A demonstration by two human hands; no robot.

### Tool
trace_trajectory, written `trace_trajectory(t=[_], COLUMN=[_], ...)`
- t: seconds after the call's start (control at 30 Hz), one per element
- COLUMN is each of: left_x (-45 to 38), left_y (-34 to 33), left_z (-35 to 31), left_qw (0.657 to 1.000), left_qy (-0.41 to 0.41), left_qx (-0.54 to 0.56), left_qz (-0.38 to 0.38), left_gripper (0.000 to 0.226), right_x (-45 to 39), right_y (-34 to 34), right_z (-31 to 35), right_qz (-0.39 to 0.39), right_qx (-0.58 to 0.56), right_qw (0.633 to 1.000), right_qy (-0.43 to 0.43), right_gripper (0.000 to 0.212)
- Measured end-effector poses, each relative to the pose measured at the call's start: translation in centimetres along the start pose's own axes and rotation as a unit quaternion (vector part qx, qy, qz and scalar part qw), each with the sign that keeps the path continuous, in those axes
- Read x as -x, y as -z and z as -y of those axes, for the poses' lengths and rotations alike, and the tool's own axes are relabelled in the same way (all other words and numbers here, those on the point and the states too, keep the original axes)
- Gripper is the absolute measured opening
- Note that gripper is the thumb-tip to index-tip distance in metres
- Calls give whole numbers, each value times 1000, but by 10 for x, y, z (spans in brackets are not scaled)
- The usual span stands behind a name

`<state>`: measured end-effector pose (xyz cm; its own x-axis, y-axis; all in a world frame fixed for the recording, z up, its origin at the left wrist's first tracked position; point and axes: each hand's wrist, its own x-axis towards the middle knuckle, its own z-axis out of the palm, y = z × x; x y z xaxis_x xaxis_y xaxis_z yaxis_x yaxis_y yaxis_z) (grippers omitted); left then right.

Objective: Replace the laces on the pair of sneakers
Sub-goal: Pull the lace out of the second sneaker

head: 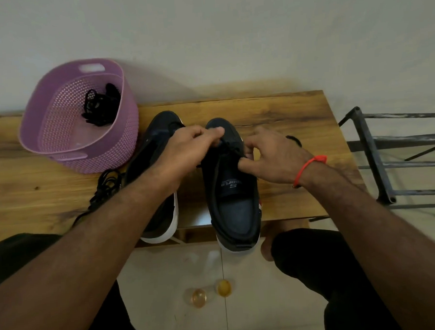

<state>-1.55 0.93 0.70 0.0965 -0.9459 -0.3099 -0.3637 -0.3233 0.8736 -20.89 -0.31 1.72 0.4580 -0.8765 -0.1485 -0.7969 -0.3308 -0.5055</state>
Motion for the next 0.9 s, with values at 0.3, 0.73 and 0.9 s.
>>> trace_trajectory(t=[0.3,0.73,0.9], left_x=[11,-3,1], left_y=[-12,22,-3], left_z=[-2,2,7], left_qw=[859,906,851], left_qy=[-268,-202,-294], left_qx=[-436,-357,-435], left_qz=[-26,-100,-13], left_gripper=[26,44,24], right_x=[-1,1,2], right_y=[-3,0,2], right_z=[-1,-4,0], right_qz=[12,3,-23], right_qx=[3,-14,5], right_qw=[999,998,999], right_qy=[-30,-61,-45], right_gripper=[23,29,22])
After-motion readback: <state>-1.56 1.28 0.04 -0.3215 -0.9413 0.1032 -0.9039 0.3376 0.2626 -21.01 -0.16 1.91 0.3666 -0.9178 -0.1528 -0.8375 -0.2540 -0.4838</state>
